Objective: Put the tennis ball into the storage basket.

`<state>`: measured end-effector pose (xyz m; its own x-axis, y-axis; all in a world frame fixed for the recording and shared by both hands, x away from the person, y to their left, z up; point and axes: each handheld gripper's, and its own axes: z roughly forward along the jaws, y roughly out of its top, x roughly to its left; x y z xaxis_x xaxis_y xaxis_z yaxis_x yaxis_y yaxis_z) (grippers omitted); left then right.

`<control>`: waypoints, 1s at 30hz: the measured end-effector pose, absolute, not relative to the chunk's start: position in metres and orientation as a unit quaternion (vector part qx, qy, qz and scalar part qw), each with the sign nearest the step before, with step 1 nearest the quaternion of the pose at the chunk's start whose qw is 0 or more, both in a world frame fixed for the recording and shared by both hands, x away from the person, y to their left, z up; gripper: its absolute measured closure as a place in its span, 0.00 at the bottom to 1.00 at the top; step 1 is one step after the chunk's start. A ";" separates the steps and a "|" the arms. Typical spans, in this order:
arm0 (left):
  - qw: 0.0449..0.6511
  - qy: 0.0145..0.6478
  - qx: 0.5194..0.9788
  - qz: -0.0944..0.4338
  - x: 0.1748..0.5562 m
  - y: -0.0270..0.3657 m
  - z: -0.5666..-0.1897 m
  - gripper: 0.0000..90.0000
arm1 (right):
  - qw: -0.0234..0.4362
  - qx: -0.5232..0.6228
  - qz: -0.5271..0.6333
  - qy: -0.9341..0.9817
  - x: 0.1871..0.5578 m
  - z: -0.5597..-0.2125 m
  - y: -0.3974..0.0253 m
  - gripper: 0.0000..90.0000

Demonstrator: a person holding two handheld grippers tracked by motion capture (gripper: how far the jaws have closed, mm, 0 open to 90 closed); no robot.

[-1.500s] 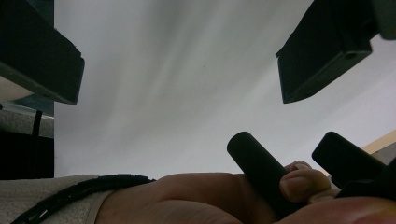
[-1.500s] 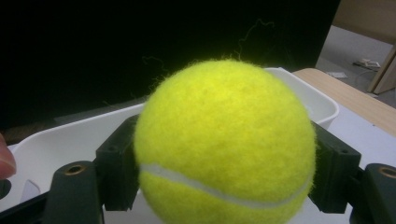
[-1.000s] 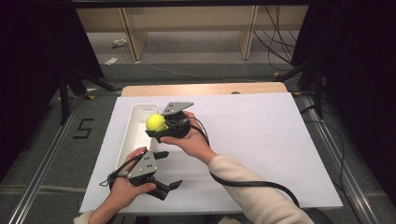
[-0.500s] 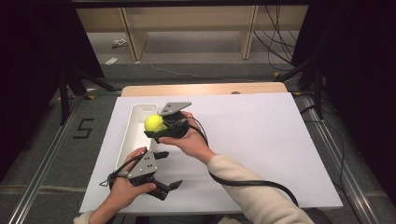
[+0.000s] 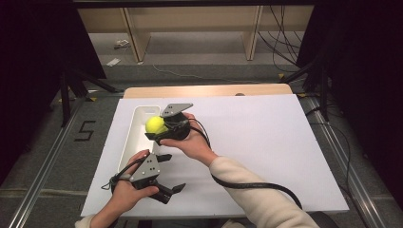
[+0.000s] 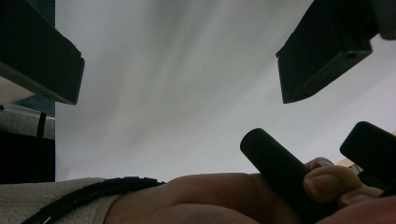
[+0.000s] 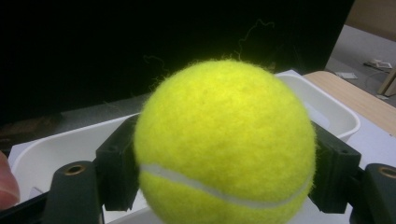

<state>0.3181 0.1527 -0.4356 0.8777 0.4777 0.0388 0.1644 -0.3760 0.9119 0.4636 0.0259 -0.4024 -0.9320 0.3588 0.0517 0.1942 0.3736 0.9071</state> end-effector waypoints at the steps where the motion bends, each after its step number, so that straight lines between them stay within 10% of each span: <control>1: 0.523 0.197 0.816 0.150 0.318 0.153 -0.436 0.00 | 0.077 0.168 0.534 0.825 0.464 -0.402 0.026 0.29; 30: 0.522 0.195 0.817 0.150 0.318 0.153 -0.436 0.00 | 0.072 0.162 0.532 0.828 0.464 -0.402 0.037 0.29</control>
<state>0.3177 0.1526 -0.4356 0.8792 0.4748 0.0409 0.1619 -0.3783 0.9114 0.4640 0.0374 -0.4022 -0.9376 0.3437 0.0534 0.1911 0.3810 0.9046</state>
